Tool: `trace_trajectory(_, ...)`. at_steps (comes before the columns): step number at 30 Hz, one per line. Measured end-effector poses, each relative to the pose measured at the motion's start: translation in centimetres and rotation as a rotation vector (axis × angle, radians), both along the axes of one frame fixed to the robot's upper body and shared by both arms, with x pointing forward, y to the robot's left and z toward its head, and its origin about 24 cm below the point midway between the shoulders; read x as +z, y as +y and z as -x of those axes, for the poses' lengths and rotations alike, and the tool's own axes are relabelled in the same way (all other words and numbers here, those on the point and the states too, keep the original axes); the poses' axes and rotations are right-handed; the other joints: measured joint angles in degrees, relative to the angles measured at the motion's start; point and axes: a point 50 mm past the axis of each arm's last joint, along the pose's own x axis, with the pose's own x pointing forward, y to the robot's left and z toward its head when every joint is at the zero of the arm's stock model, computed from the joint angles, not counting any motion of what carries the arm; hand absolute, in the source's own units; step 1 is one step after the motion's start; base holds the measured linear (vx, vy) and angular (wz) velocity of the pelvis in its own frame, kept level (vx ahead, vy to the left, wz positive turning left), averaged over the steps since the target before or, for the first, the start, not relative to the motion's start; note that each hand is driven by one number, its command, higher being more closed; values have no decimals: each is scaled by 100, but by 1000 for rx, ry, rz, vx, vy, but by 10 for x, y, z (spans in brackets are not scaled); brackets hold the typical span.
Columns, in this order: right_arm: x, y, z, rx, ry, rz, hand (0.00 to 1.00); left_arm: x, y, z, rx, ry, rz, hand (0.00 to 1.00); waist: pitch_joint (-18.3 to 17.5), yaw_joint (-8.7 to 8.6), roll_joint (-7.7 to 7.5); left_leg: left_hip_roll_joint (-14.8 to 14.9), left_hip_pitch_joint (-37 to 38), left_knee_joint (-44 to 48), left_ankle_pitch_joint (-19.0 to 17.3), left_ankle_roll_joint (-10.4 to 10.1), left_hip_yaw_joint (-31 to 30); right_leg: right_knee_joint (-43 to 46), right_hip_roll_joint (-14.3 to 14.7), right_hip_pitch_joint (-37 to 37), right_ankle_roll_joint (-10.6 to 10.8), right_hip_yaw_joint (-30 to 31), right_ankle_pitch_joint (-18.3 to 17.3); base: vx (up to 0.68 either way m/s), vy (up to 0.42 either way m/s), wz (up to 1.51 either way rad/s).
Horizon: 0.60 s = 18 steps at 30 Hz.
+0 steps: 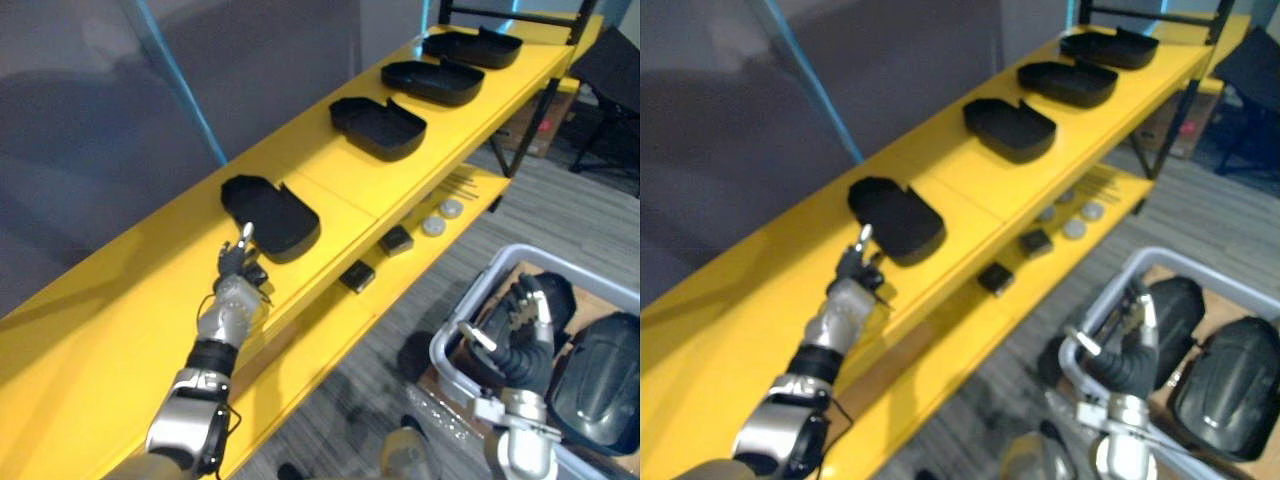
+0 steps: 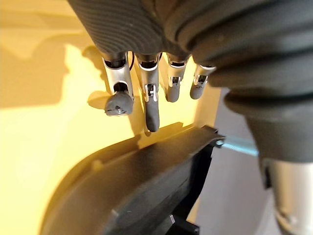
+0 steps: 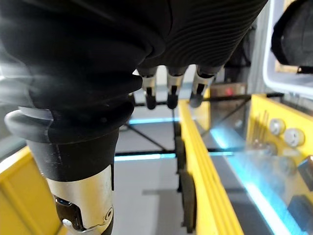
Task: Walk over and take plastic housings, then place them on the shelf
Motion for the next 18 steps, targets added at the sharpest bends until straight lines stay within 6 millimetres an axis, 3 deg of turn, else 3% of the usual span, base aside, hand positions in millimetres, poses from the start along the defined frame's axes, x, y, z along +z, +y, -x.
trace_trajectory(4,-1,7,3,39,-11,-19,0,-4,1,5,82,43,-44,0,-123,2,6,0,-12,-7,-27,-18,-8,1,-5,23,17,-22,-38,0,0,0)
trace_trajectory(9,1,7,6,41,-37,-13,0,-2,4,5,57,60,-73,0,-158,5,31,0,-18,-18,-24,-11,-32,-17,-10,52,16,-47,-39,2,0,2)
trace_trajectory(15,14,6,5,40,-126,3,0,-1,7,10,25,1,-95,0,-343,15,181,-8,-103,3,-6,-13,-163,40,-33,55,-31,-172,-41,44,-5,11)
trace_trajectory(18,24,6,-1,60,-194,25,0,4,27,14,30,-59,-133,0,-366,33,216,-26,-108,4,-15,2,-220,100,-51,60,-28,-222,-125,6,-5,8)
